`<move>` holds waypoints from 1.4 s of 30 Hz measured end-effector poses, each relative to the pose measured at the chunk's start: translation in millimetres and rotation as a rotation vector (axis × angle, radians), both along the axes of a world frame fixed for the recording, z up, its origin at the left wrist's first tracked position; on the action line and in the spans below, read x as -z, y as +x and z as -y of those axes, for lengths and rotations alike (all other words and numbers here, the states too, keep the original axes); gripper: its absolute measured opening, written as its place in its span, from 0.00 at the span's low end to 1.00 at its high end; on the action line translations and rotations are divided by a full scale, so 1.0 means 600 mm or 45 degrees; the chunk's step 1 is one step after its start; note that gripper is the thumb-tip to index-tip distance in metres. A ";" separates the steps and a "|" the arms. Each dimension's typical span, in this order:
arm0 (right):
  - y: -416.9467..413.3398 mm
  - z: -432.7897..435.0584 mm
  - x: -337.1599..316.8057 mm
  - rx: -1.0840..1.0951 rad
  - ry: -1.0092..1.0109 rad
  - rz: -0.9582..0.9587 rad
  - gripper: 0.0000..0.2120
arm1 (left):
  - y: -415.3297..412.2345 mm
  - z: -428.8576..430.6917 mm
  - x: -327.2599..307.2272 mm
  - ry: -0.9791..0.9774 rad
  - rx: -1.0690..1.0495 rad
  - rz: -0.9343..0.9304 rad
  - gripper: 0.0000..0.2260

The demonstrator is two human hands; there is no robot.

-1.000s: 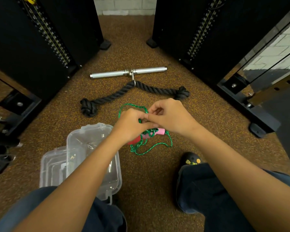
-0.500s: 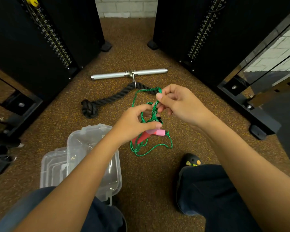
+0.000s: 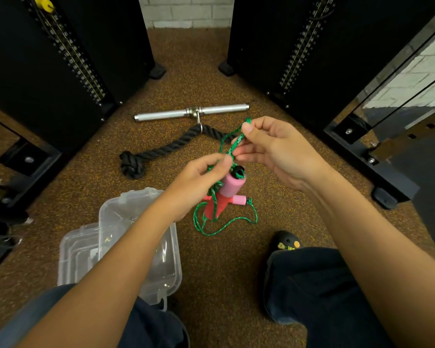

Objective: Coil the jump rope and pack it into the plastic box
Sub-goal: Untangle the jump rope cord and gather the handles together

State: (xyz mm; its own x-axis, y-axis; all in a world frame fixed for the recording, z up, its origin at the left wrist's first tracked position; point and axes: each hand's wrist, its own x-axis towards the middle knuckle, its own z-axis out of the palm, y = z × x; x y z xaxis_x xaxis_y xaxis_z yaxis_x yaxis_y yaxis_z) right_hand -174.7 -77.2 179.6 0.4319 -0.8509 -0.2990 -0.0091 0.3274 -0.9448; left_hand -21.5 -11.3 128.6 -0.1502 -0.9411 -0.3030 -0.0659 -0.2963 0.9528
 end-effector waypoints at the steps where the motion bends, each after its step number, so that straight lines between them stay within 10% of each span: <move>1: 0.000 0.000 -0.001 -0.011 -0.004 0.005 0.04 | 0.003 0.000 -0.002 0.093 0.025 -0.112 0.37; 7: -0.001 0.000 -0.004 -0.038 -0.036 0.019 0.05 | 0.011 0.000 -0.008 0.146 0.156 -0.072 0.11; 17: 0.011 -0.013 0.003 -0.157 -0.142 -0.015 0.04 | 0.005 -0.004 -0.016 -0.090 0.238 0.140 0.24; 23: 0.015 -0.017 0.005 -0.120 -0.123 0.006 0.03 | -0.003 -0.002 -0.006 -0.181 0.146 0.239 0.16; 32: 0.004 -0.027 0.006 -0.383 -0.491 -0.763 0.12 | -0.001 0.000 -0.006 -0.334 -0.067 0.587 0.16; 42: -0.003 -0.022 0.005 -0.350 -0.609 -0.746 0.07 | 0.009 0.001 -0.015 -0.133 -0.015 0.289 0.19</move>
